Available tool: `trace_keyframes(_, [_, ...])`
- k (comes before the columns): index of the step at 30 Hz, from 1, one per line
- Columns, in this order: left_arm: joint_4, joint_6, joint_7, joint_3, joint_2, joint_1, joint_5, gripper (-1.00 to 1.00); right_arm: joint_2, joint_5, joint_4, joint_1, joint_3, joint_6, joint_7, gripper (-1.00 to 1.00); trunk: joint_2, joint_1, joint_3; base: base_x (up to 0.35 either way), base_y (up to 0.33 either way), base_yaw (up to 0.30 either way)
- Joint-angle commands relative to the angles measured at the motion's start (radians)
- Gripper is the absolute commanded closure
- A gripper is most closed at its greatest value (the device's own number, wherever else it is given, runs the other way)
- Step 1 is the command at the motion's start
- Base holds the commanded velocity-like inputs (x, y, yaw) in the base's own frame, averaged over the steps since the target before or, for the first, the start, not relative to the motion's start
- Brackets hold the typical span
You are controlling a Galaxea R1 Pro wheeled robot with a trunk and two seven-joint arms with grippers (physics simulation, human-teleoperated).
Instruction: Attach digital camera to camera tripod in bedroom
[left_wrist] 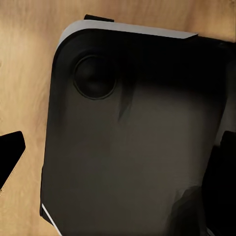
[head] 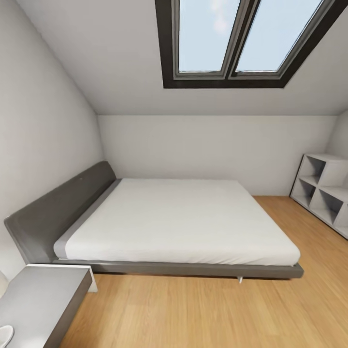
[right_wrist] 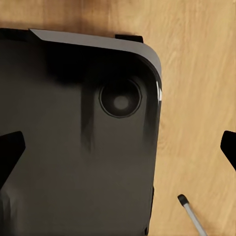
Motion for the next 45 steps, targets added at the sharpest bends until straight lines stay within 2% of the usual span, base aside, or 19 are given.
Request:
trace_keyframes(1, [-0.001,-0.001,0.000,0.003,0.000,0.000,0.007,-1.00,0.000,0.005,0.001,0.000,0.000,-0.004,0.000,-1.00,0.000,0.000,-0.001,0.218,0.102,0.000])
trace_keyframes(23, [-0.001,-0.006,0.000,0.003,0.000,0.000,0.007,-1.00,0.001,0.003,0.001,-0.001,-0.001,-0.005,-0.001,-1.00,0.000,0.000,-0.001,0.268,0.209,0.000])
trace_keyframes(37, [-0.001,-0.006,0.000,0.003,0.000,0.000,0.007,-1.00,0.003,-0.002,0.001,0.000,-0.005,-0.005,-0.001,-1.00,0.000,0.000,-0.001,0.042,0.038,-0.007])
trace_keyframes(45, [-0.001,-0.006,0.000,0.003,0.000,0.000,0.007,-1.00,0.005,-0.006,0.001,-0.001,-0.011,-0.003,-0.001,-1.00,0.000,0.000,-0.001,0.002,0.002,-0.171])
